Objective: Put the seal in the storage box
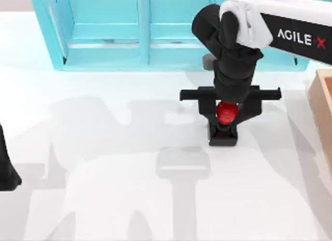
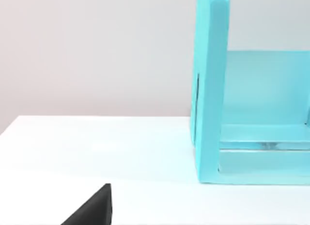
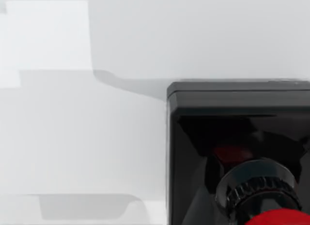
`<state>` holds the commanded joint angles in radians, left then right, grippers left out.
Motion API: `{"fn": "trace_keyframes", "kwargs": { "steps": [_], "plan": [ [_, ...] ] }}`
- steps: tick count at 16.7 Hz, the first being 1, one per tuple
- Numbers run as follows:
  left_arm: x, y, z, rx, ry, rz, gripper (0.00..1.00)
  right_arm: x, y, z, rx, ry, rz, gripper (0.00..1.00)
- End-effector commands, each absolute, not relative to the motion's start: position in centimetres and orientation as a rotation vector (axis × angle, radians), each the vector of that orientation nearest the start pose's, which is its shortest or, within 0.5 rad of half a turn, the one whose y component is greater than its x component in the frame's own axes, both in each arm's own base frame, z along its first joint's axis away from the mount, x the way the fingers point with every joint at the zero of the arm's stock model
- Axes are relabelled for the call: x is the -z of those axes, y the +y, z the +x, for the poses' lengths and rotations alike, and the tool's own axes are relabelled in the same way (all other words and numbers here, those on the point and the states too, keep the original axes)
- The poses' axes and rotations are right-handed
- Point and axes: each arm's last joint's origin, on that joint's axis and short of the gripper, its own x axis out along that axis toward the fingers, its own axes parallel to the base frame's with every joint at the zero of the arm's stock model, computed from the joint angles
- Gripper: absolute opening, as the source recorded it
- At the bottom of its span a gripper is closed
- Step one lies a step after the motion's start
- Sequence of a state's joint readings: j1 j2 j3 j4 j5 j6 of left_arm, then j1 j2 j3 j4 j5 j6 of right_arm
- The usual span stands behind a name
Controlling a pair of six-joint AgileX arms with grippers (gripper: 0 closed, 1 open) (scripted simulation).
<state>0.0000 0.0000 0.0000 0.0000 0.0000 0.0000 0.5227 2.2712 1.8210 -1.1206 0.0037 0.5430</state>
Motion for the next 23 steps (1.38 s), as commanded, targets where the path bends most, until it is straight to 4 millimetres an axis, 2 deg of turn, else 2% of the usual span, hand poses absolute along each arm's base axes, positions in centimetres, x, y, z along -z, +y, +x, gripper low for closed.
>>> {"fn": "trace_keyframes", "kwargs": {
  "steps": [5,7,12,15,21,23],
  "plan": [
    [-16.0,-0.1,10.6,0.0,0.0,0.0,1.0,-15.1,22.4,38.2,0.011,1.571,0.011,0.0],
    [-16.0,-0.1,10.6,0.0,0.0,0.0,1.0,-15.9,22.6,38.3,0.012,1.572,0.011,0.0],
    [-16.0,-0.1,10.6,0.0,0.0,0.0,1.0,-22.0,22.6,38.6,0.014,1.571,0.014,0.0],
    [-16.0,-0.1,10.6,0.0,0.0,0.0,1.0,-24.6,22.5,38.3,0.012,1.572,0.011,0.0],
    [-16.0,-0.1,10.6,0.0,0.0,0.0,1.0,-24.9,22.4,38.2,0.011,1.573,0.01,0.0],
    [-16.0,-0.1,10.6,0.0,0.0,0.0,1.0,-25.2,20.9,38.6,0.012,1.573,0.01,0.0]
  ]
}}
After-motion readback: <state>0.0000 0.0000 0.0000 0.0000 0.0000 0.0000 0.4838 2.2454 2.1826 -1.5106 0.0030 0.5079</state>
